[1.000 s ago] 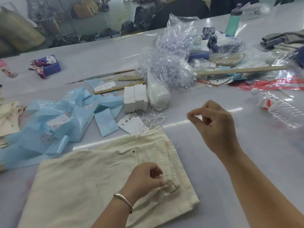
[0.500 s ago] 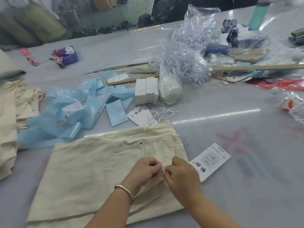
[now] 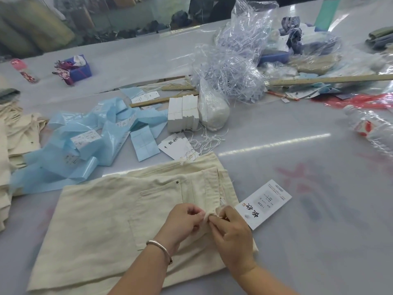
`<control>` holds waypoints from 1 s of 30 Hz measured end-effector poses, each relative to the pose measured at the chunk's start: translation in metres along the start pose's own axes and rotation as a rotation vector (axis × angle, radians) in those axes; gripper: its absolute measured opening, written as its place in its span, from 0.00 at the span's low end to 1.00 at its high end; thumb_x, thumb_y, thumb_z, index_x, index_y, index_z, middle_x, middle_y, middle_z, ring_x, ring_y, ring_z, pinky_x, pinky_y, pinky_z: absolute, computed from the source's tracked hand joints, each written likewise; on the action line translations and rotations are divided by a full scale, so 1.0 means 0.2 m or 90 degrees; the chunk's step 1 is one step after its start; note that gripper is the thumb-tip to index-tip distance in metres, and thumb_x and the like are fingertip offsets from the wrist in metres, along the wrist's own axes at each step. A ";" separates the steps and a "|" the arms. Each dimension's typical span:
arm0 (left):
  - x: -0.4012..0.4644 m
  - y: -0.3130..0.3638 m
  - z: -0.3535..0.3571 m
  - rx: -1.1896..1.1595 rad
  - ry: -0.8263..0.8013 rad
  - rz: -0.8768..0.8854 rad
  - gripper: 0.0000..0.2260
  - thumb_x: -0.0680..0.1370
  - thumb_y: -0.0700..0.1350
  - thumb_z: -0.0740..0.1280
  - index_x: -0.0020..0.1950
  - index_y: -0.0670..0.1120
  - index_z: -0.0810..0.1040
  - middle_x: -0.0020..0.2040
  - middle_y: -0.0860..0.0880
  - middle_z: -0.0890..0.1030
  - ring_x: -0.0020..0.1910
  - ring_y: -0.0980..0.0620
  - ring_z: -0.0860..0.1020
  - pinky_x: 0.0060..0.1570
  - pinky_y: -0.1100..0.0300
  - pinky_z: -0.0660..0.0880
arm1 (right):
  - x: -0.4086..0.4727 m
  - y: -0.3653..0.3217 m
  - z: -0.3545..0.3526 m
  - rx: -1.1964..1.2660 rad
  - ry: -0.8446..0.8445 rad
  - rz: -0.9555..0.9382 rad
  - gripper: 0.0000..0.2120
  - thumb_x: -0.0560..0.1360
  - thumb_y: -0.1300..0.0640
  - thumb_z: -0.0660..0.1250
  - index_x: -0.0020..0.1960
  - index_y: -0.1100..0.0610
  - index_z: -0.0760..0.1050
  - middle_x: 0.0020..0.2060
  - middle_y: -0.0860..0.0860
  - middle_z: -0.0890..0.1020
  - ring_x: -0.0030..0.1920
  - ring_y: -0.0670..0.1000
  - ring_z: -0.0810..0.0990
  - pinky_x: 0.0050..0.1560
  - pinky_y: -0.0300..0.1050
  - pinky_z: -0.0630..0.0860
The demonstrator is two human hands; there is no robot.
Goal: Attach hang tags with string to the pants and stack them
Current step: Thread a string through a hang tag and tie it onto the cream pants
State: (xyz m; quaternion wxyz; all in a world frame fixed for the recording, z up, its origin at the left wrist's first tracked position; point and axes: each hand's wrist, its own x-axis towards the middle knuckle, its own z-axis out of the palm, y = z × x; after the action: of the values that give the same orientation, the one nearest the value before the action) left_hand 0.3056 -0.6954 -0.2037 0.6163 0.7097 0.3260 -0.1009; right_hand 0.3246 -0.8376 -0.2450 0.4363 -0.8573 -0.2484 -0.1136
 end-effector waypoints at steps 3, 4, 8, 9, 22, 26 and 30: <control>0.02 0.00 0.03 0.149 0.062 0.063 0.10 0.79 0.39 0.66 0.37 0.46 0.78 0.31 0.53 0.77 0.27 0.60 0.71 0.28 0.71 0.66 | -0.01 0.04 -0.09 0.028 -0.021 0.022 0.03 0.67 0.55 0.73 0.40 0.48 0.84 0.39 0.44 0.77 0.39 0.43 0.76 0.37 0.36 0.72; 0.02 0.00 0.04 0.157 0.077 0.081 0.10 0.79 0.39 0.66 0.38 0.45 0.78 0.33 0.53 0.80 0.30 0.60 0.74 0.31 0.70 0.69 | 0.00 0.07 -0.13 0.014 -0.011 0.047 0.05 0.66 0.55 0.73 0.40 0.48 0.84 0.42 0.43 0.78 0.40 0.42 0.77 0.37 0.35 0.72; 0.02 0.04 0.08 0.058 0.069 0.113 0.08 0.80 0.37 0.63 0.41 0.42 0.76 0.38 0.49 0.85 0.32 0.59 0.77 0.35 0.67 0.74 | 0.05 0.25 -0.26 -0.111 -0.104 0.185 0.11 0.67 0.60 0.75 0.49 0.54 0.81 0.47 0.45 0.78 0.50 0.49 0.77 0.44 0.42 0.73; 0.02 0.05 0.09 0.015 0.057 0.111 0.08 0.80 0.36 0.63 0.41 0.41 0.75 0.38 0.48 0.85 0.29 0.60 0.76 0.32 0.68 0.73 | 0.06 0.27 -0.27 -0.141 -0.158 0.204 0.11 0.68 0.57 0.74 0.50 0.54 0.80 0.47 0.46 0.78 0.51 0.50 0.76 0.47 0.43 0.72; -0.02 0.10 0.13 0.056 -0.040 0.205 0.08 0.75 0.33 0.67 0.48 0.45 0.76 0.35 0.48 0.84 0.33 0.54 0.81 0.38 0.64 0.76 | 0.15 0.21 -0.28 -0.069 -0.193 0.226 0.09 0.76 0.62 0.65 0.39 0.53 0.70 0.36 0.46 0.77 0.39 0.50 0.74 0.40 0.42 0.67; -0.05 0.14 0.13 0.078 -0.043 0.251 0.09 0.73 0.34 0.71 0.41 0.48 0.82 0.36 0.49 0.85 0.34 0.55 0.82 0.37 0.66 0.75 | 0.21 0.11 -0.31 0.169 -0.180 0.246 0.07 0.73 0.68 0.69 0.39 0.58 0.80 0.33 0.47 0.82 0.37 0.43 0.78 0.39 0.31 0.71; -0.06 0.19 0.13 0.176 -0.022 0.318 0.13 0.72 0.37 0.72 0.37 0.56 0.81 0.34 0.55 0.83 0.34 0.60 0.80 0.38 0.67 0.75 | 0.26 0.06 -0.33 0.393 -0.197 0.300 0.09 0.72 0.71 0.69 0.41 0.59 0.83 0.35 0.52 0.84 0.37 0.48 0.81 0.43 0.36 0.77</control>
State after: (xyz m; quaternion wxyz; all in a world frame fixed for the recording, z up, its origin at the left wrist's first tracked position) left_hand 0.3249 -0.7256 -0.1719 0.5248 0.8436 0.1137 -0.0015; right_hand 0.3767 -0.8798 -0.1917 0.6442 -0.7268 -0.1304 0.1993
